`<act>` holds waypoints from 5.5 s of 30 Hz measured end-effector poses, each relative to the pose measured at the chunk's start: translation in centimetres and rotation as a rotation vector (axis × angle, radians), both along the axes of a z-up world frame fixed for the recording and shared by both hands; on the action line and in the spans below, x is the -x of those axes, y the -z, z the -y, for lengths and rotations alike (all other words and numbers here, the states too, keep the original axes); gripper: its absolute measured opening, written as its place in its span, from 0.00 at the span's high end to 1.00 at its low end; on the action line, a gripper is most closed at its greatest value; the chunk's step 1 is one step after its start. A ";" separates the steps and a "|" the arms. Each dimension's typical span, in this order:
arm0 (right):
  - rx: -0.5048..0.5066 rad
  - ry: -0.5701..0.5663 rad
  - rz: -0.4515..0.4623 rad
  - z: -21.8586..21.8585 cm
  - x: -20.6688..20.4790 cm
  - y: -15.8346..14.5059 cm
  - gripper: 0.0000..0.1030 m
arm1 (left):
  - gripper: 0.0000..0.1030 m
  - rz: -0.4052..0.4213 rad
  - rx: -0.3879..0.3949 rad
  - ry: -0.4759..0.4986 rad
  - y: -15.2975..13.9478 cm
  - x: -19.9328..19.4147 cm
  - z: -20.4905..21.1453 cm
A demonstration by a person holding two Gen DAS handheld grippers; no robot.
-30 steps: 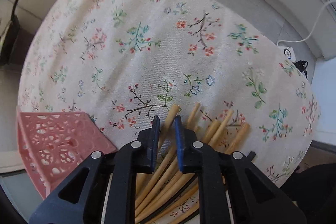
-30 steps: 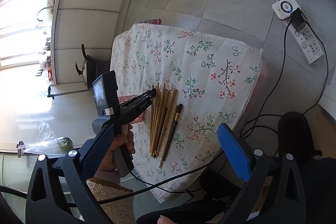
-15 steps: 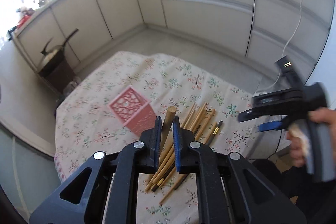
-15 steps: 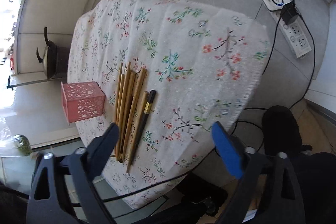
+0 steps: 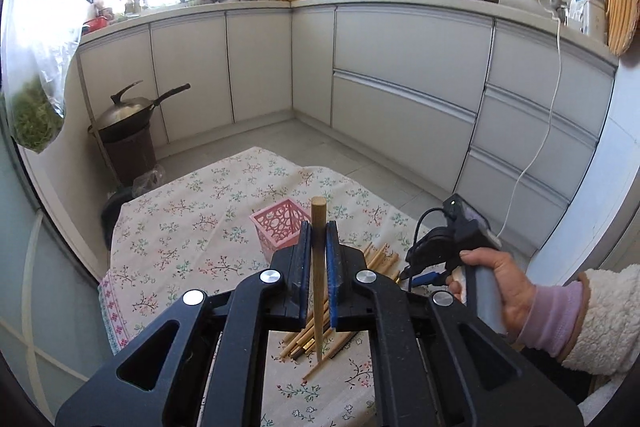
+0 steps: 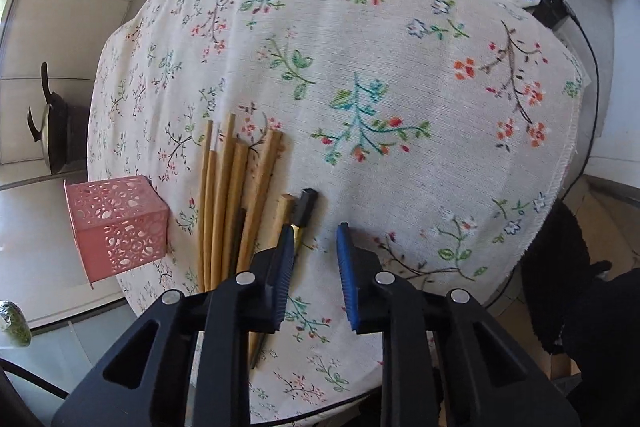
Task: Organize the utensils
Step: 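Grasp the black chopstick with the right tool while the left tool lifts its wooden chopstick, then lower both chopsticks into the pink holder and open both tools, then grasp another wooden chopstick from the bundle with the left tool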
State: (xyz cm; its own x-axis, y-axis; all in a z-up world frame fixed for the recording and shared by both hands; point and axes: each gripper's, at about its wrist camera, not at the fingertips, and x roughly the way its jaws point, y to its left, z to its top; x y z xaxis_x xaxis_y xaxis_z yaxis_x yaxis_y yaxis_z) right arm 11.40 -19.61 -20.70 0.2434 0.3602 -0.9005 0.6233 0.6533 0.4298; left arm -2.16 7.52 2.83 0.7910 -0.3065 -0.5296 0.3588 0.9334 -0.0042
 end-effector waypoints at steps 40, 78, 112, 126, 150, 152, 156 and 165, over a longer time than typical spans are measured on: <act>0.199 -0.221 0.751 -1.0 5.7 -22.8 0.93 | 0.94 0.065 0.297 -0.278 -4.7 -3.3 -4.4; 0.303 -0.478 0.718 -11.5 -8.3 -23.7 0.91 | 0.51 0.035 0.369 -0.495 -3.1 -13.2 -6.5; 0.407 -0.328 0.867 -5.0 3.0 -23.0 0.09 | 0.08 -0.025 0.113 -0.325 -1.2 -11.0 1.6; 0.264 -0.147 0.626 5.4 10.0 -15.0 0.07 | 0.07 -0.238 -0.061 -0.057 4.4 -12.1 9.3; -0.071 -0.010 0.385 11.3 10.0 -8.8 0.07 | 0.41 -0.911 -0.194 0.222 22.4 -20.4 21.2; -0.083 0.000 0.378 11.5 10.0 -8.7 0.07 | 0.43 -0.894 -0.222 0.211 22.8 -20.7 21.4; -0.103 -0.002 0.348 11.4 9.8 -8.1 0.07 | 0.60 -0.871 -0.291 0.192 23.5 -20.7 21.6; -0.074 -0.012 0.322 11.1 9.4 -7.6 0.07 | 0.88 -0.739 -0.381 0.189 23.4 -20.4 21.0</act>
